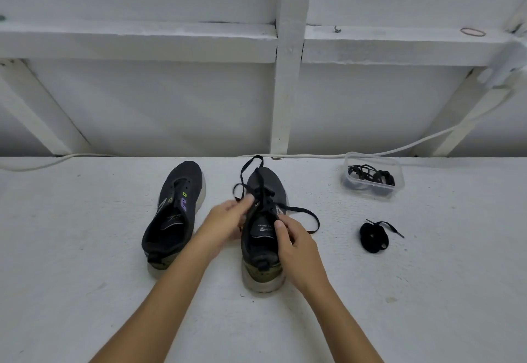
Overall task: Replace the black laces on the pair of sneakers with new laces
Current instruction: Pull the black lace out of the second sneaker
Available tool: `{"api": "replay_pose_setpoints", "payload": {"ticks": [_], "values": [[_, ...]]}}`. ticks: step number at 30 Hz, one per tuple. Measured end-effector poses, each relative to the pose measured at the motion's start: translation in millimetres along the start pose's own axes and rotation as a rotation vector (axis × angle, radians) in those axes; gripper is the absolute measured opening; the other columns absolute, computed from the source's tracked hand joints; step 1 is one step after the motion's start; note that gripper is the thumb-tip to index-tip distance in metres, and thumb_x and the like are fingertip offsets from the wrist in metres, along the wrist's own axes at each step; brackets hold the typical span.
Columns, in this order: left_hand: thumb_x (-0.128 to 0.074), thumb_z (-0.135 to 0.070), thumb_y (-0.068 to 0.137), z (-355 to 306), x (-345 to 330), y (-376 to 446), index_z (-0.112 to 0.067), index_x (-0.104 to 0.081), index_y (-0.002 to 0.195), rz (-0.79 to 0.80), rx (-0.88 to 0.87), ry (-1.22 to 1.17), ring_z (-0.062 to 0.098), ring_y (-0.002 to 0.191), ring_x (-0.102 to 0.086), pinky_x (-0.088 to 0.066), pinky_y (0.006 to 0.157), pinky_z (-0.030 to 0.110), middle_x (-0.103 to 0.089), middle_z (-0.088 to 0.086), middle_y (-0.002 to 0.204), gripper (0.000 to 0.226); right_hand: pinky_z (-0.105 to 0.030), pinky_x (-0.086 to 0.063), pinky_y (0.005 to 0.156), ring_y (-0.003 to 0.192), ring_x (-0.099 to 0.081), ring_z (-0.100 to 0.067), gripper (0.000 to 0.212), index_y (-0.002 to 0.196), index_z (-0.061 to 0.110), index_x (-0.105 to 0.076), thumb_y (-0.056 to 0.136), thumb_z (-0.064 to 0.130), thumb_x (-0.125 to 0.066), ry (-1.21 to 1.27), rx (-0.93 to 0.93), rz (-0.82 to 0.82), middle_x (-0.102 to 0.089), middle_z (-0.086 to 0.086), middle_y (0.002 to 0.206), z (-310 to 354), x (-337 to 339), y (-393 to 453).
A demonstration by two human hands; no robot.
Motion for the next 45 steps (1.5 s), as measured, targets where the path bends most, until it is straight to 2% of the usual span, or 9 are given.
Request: {"api": "replay_pose_setpoints", "payload": {"ticks": [4, 9, 14, 18, 25, 30, 37, 42, 45], "values": [[-0.070, -0.029, 0.092, -3.7, -3.1, -4.5, -0.013, -0.075, 0.088, 0.002, -0.139, 0.044, 0.022, 0.078, -0.062, -0.052, 0.076, 0.036, -0.070, 0.018, 0.088, 0.018, 0.003, -0.035, 0.083, 0.107, -0.049, 0.025, 0.024, 0.110, 0.054, -0.056, 0.105, 0.032, -0.048, -0.013, -0.001, -0.007, -0.059, 0.035, 0.112, 1.2, -0.4, 0.3], [-0.056, -0.029, 0.100, -37.2, 53.1, -2.6, -0.019, -0.061, 0.088, -0.489, -0.278, -0.159, 0.011, 0.070, -0.062, -0.052, 0.059, 0.027, -0.066, 0.004, 0.084, 0.016, 0.004, -0.034, 0.085, 0.108, -0.048, 0.026, 0.026, 0.125, 0.042, -0.061, 0.106, 0.034, -0.045, -0.046, 0.007, 0.004, -0.059, 0.032, 0.117, -2.7, -1.6, 1.6], [-0.064, -0.044, 0.094, -16.1, -3.6, -3.6, -0.017, -0.075, 0.097, 0.109, -0.042, 0.179, 0.016, 0.089, -0.072, -0.060, 0.076, 0.029, -0.076, 0.000, 0.095, 0.029, 0.002, -0.034, 0.084, 0.107, -0.048, 0.025, 0.022, 0.117, 0.044, -0.060, 0.106, 0.032, -0.045, -0.057, 0.021, -0.007, -0.059, 0.034, 0.112, 1.2, -0.3, 1.6], [-0.069, -0.030, 0.093, -19.6, 1.2, -4.2, -0.015, -0.076, 0.085, 0.098, -0.213, 0.206, 0.024, 0.093, -0.071, -0.059, 0.089, 0.038, -0.074, 0.007, 0.092, 0.018, 0.003, -0.035, 0.082, 0.105, -0.049, 0.024, 0.022, 0.113, 0.046, -0.058, 0.107, 0.030, -0.045, -0.052, 0.020, -0.009, -0.059, 0.034, 0.108, 2.3, -0.6, 1.5], [-0.053, -0.028, 0.101, -42.6, 58.0, -4.3, -0.008, -0.064, 0.099, -0.514, -0.295, -0.185, 0.011, 0.071, -0.065, -0.060, 0.071, 0.034, -0.066, 0.002, 0.083, 0.023, 0.003, -0.034, 0.085, 0.108, -0.048, 0.022, 0.027, 0.127, 0.035, -0.062, 0.106, 0.034, -0.044, -0.079, 0.009, 0.002, -0.060, 0.027, 0.119, -5.2, -2.0, 3.4], [-0.063, -0.042, 0.095, -18.2, 0.5, -7.5, -0.021, -0.075, 0.104, 0.141, -0.073, 0.219, 0.016, 0.094, -0.071, -0.060, 0.082, 0.032, -0.076, -0.003, 0.099, 0.026, 0.002, -0.035, 0.083, 0.105, -0.048, 0.025, 0.021, 0.115, 0.047, -0.057, 0.106, 0.032, -0.045, -0.063, -0.003, -0.007, -0.057, 0.032, 0.111, -1.6, -1.9, 2.4], [-0.052, -0.027, 0.101, -22.4, 51.7, -4.6, -0.016, -0.061, 0.101, -0.497, -0.227, -0.254, 0.010, 0.080, -0.064, -0.055, 0.066, 0.029, -0.065, 0.005, 0.102, 0.014, 0.003, -0.034, 0.082, 0.102, -0.046, 0.030, 0.022, 0.113, 0.048, -0.057, 0.107, 0.032, -0.044, -0.052, -0.001, 0.009, -0.055, 0.038, 0.107, 2.9, -1.6, -0.6], [-0.061, -0.036, 0.097, -6.7, -2.9, -0.9, -0.013, -0.070, 0.101, 0.018, -0.026, 0.054, 0.016, 0.089, -0.069, -0.060, 0.080, 0.035, -0.073, 0.008, 0.099, 0.025, 0.003, -0.035, 0.081, 0.102, -0.048, 0.028, 0.029, 0.102, 0.057, -0.052, 0.107, 0.029, -0.044, -0.062, 0.004, 0.002, -0.056, 0.036, 0.104, 6.4, -1.1, -1.0], [-0.065, -0.024, 0.095, -11.2, -2.2, -1.2, -0.011, -0.074, 0.096, 0.012, -0.137, 0.017, 0.021, 0.085, -0.069, -0.058, 0.084, 0.041, -0.073, 0.015, 0.098, 0.015, 0.003, -0.035, 0.080, 0.102, -0.048, 0.027, 0.029, 0.103, 0.057, -0.051, 0.107, 0.029, -0.043, -0.063, 0.012, 0.009, -0.057, 0.034, 0.105, 7.8, -1.9, -1.6]]}}
Point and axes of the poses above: each hand's wrist, its own y-axis towards the middle knuckle, its own x-axis out of the back of the hand, z = x × y, the point moved 9 cm from there along y, towards the middle knuckle
